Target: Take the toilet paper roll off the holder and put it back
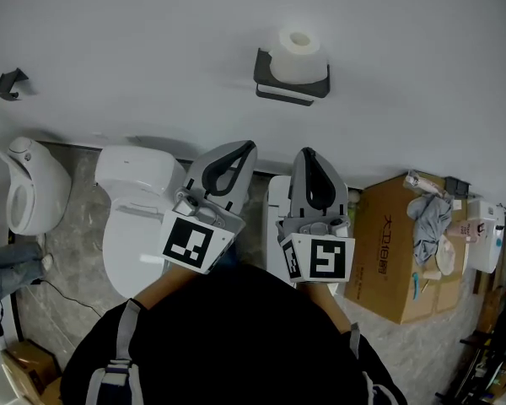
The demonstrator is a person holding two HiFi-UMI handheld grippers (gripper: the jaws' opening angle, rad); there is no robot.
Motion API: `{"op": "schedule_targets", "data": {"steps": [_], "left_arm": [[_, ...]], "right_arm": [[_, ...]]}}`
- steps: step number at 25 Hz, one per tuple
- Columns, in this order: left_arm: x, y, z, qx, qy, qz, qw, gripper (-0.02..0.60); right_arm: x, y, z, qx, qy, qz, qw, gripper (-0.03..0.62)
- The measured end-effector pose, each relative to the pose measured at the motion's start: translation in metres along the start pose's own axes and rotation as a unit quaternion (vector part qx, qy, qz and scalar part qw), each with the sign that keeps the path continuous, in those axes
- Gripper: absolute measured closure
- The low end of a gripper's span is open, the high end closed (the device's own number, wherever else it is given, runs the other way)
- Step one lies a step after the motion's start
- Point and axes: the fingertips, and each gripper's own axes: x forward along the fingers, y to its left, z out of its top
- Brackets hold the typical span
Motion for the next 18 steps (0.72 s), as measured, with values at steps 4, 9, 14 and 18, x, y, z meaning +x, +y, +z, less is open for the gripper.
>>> {"op": "schedule_targets", "data": {"steps": [4, 9, 14, 18], "left_arm": [[0.024, 0.024, -0.001, 0.005, 0.002, -0.009, 0.9999, 0.578], [0.055, 0.044, -0.005, 0.001, 0.003, -0.030, 0.9996, 0.578], [0.082, 0.056, -0.007, 0.000, 0.001, -0.058, 0.9983, 0.578], [0.101, 0.063, -0.010, -0.004, 0.003, -0.078, 0.9970, 0.578]], "right_arm": [[0.029, -0.004, -0.004, -0.001, 0.002, -0.007, 1.000, 0.571], [0.060, -0.016, -0.010, -0.006, 0.006, -0.023, 1.000, 0.571], [0.083, -0.027, -0.015, -0.008, 0.008, -0.047, 0.999, 0.571], [0.097, -0.037, -0.020, -0.010, 0.018, -0.065, 0.998, 0.571]]}}
